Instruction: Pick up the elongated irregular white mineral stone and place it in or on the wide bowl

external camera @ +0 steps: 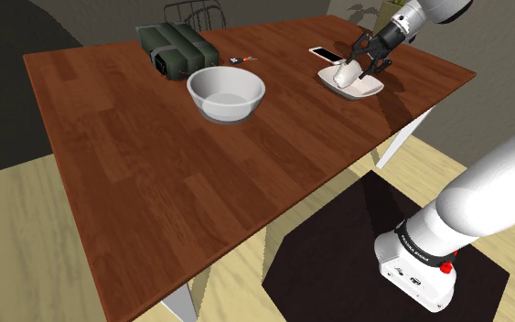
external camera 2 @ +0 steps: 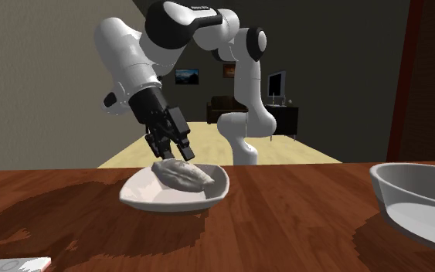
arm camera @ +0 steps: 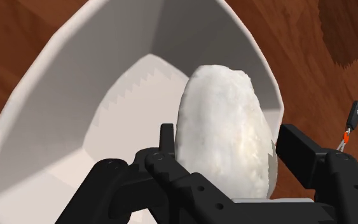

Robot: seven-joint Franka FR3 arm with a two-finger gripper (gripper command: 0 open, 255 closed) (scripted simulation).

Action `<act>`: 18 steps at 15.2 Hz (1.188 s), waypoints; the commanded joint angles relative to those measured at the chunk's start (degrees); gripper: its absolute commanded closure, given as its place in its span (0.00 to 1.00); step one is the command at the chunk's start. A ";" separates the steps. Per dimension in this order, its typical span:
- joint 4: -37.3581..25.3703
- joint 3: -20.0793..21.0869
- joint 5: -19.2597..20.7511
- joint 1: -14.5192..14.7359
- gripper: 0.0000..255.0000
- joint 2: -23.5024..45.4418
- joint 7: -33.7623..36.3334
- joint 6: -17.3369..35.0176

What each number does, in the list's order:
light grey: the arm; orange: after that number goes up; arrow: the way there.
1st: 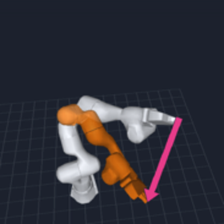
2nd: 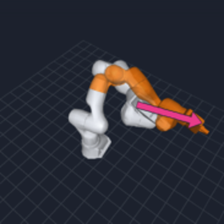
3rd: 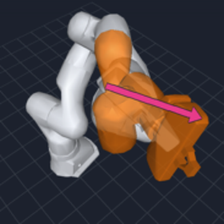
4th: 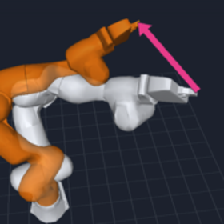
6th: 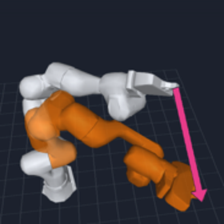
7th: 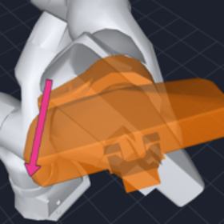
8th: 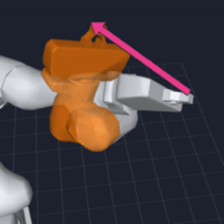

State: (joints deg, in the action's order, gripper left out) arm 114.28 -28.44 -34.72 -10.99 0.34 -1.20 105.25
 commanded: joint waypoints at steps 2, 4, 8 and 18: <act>0.03 0.01 -0.04 0.01 1.00 0.01 -0.03 0.07; 0.03 0.01 -0.04 0.01 1.00 0.01 -0.03 0.07; 0.03 0.01 -0.04 0.01 0.00 0.02 -0.03 0.08; -5.65 -1.67 1.54 -1.67 0.00 -0.35 0.79 -6.60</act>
State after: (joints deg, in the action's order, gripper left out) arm 108.84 -30.07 -33.21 -12.63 -0.05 -0.43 98.86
